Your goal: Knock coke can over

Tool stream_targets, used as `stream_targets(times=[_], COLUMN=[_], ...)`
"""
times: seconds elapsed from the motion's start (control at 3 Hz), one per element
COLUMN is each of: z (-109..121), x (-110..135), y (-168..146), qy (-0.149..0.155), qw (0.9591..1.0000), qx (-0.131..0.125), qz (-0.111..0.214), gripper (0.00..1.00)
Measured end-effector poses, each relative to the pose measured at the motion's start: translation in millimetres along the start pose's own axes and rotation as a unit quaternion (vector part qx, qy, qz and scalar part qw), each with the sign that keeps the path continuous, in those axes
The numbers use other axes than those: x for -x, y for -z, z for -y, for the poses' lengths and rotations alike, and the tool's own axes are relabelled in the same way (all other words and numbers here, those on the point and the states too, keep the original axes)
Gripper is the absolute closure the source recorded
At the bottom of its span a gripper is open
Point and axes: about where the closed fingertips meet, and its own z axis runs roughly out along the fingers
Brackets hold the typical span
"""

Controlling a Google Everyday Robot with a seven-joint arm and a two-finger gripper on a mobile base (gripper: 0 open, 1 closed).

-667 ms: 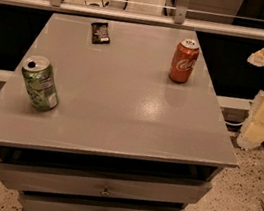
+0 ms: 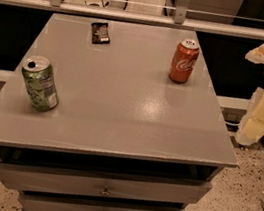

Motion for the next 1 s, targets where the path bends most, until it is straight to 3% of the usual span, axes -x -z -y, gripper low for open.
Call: stream_targets(times=[0.33,0.67,1.0], z=[29.1,81.9,142.7], x=[9.7,20.8,25.5], y=[-34.3,-81.8,-113.5], qy=[0.020,0.018,-0.016], qw=[0.9997,0.9978,0.9922], qx=[-0.012,-0.061,-0.118], qz=[0.010,0.017,0.039], gripper=[0.00,0.00,0.00])
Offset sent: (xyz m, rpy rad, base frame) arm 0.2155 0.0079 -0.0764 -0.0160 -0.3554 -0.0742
